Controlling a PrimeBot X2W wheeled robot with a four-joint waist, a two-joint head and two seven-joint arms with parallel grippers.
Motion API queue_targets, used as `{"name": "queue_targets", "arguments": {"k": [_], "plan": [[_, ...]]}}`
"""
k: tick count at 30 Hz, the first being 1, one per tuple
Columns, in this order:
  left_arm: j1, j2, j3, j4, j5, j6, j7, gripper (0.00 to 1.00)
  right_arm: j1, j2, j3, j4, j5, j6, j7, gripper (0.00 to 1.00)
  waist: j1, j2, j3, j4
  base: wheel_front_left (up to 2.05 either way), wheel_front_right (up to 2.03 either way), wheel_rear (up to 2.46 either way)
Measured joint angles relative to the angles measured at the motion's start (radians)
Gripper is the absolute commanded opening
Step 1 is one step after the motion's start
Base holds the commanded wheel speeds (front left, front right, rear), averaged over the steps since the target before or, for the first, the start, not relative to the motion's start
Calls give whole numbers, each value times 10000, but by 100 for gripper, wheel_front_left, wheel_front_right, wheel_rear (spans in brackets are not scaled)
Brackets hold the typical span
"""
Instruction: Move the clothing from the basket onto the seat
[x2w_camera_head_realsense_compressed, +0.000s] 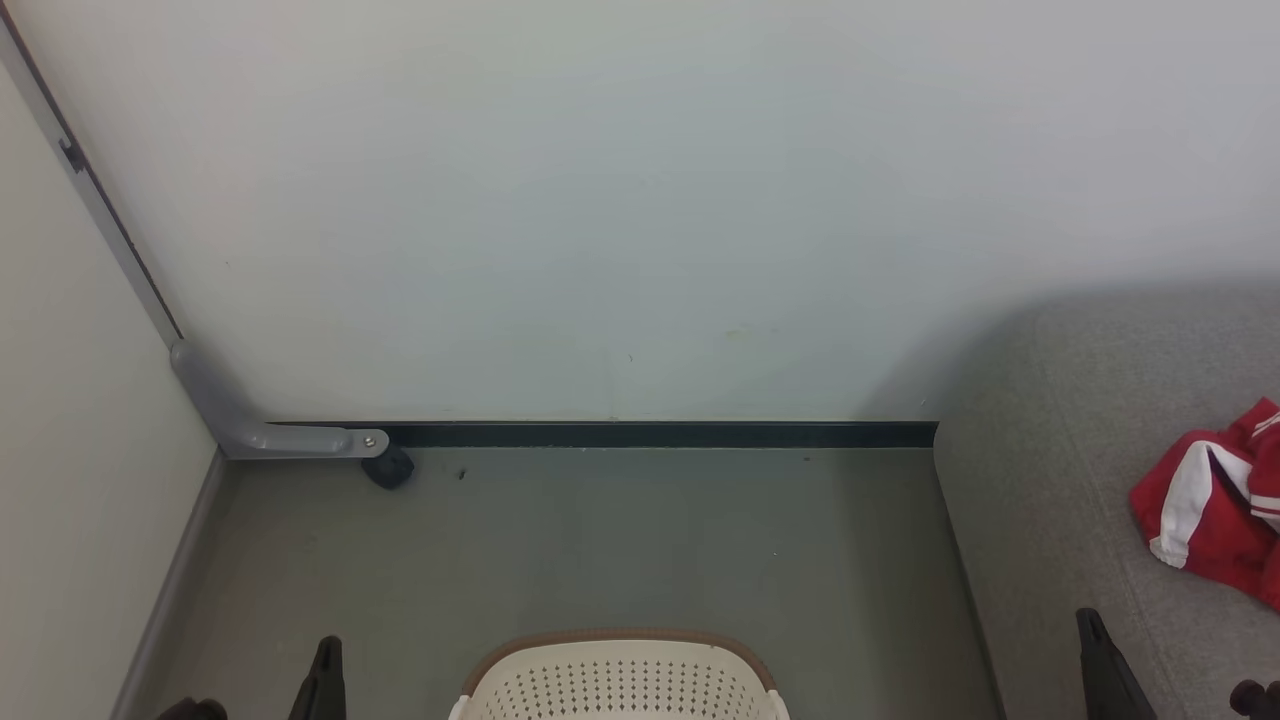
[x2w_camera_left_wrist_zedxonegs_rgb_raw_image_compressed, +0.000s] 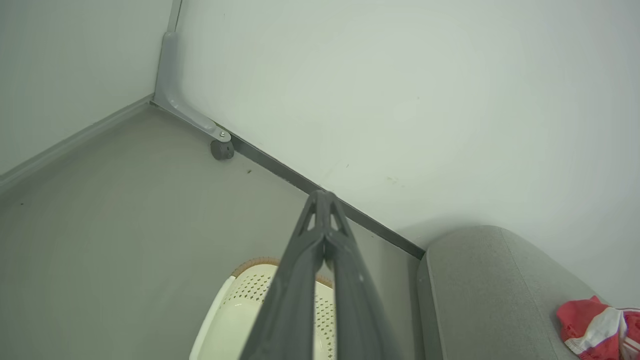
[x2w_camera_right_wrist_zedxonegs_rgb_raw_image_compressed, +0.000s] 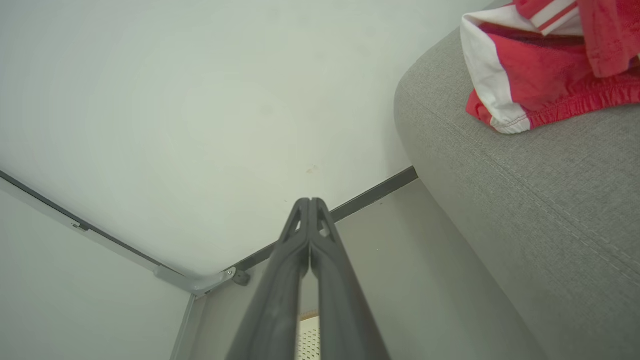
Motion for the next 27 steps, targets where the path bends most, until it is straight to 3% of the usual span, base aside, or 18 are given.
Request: {"name": "queue_targets", "arguments": {"k": [27], "plan": [[-93,-422,1022,27,-2869,-621,986,0,-289,506,-892,205,3277,117,989,0,0,0,-4,-31,0,0,0]]}}
